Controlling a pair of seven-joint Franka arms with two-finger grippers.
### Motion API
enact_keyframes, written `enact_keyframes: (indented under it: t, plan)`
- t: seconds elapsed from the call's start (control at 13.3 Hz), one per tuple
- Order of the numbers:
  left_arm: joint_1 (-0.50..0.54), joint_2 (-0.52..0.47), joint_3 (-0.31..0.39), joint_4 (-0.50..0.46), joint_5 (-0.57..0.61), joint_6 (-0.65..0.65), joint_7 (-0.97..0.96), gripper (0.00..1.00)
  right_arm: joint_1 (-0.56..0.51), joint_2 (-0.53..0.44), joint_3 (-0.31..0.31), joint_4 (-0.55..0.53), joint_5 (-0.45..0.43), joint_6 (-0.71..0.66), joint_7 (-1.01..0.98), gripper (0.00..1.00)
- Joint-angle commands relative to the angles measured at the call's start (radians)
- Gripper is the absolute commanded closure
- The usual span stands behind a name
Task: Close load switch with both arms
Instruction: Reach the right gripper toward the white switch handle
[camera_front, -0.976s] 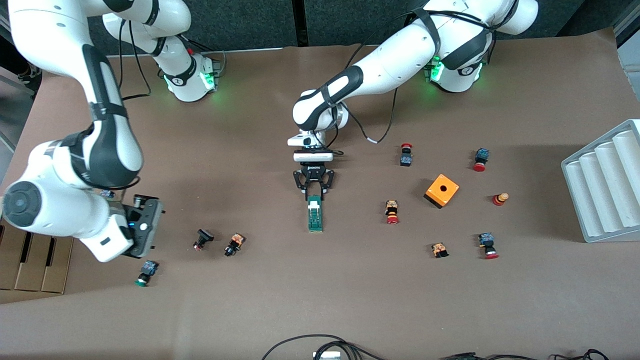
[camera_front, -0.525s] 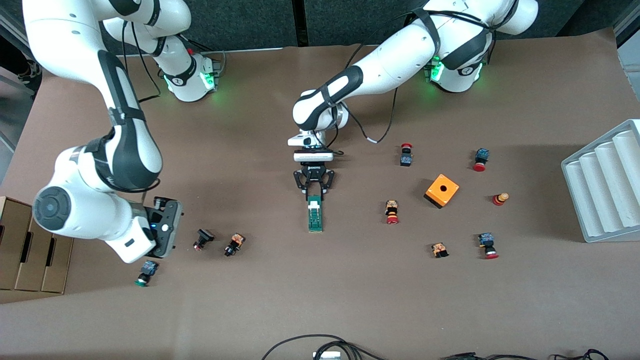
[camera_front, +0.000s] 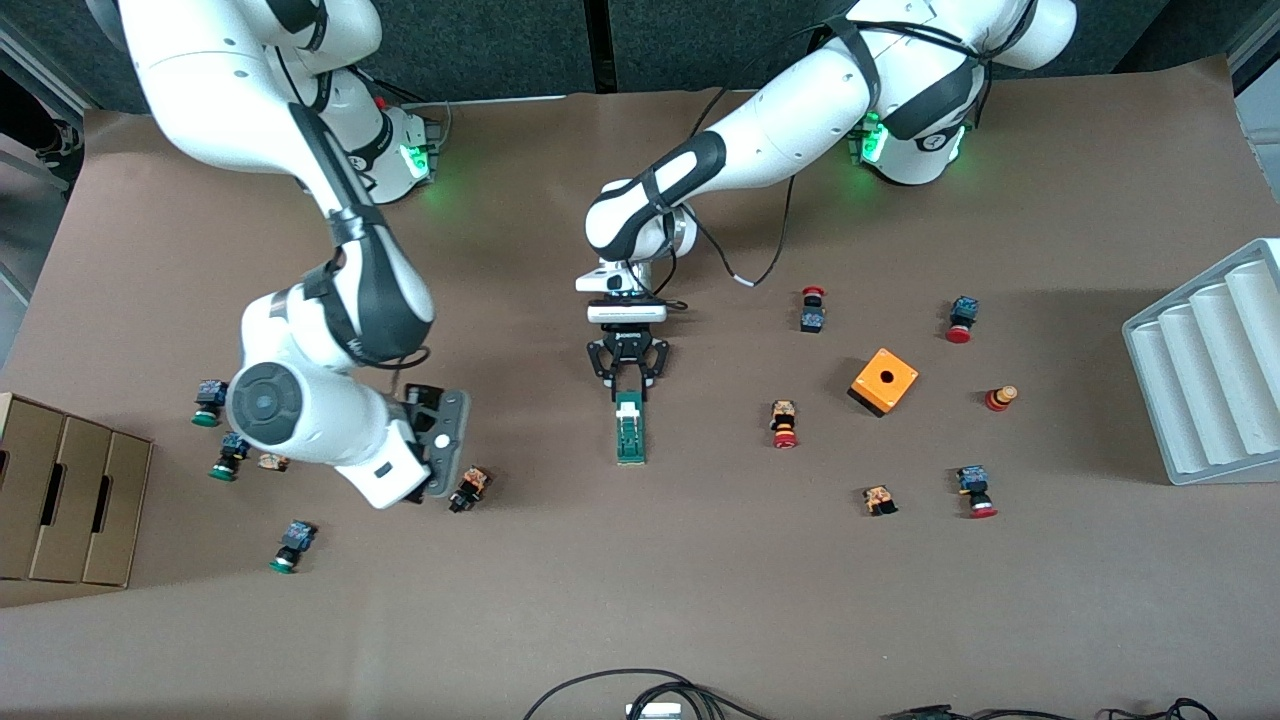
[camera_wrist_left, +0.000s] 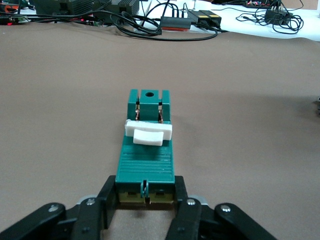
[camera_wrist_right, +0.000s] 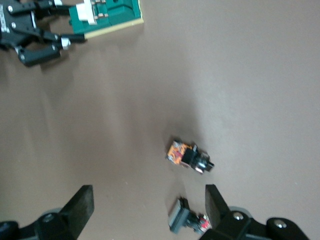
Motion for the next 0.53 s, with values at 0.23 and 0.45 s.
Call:
enact_keyframes:
  t: [0.23, 0.45]
  plan:
    - [-0.014, 0.013, 0.010, 0.019, 0.020, -0.019, -0.012, 0.51, 0.076, 0.060, -0.010, 0.015, 0.076, 0.099, 0.057, 0.01]
    - [-0.014, 0.013, 0.022, 0.019, 0.020, -0.019, -0.009, 0.51, 0.145, 0.097, -0.010, 0.015, 0.079, 0.176, 0.064, 0.01]
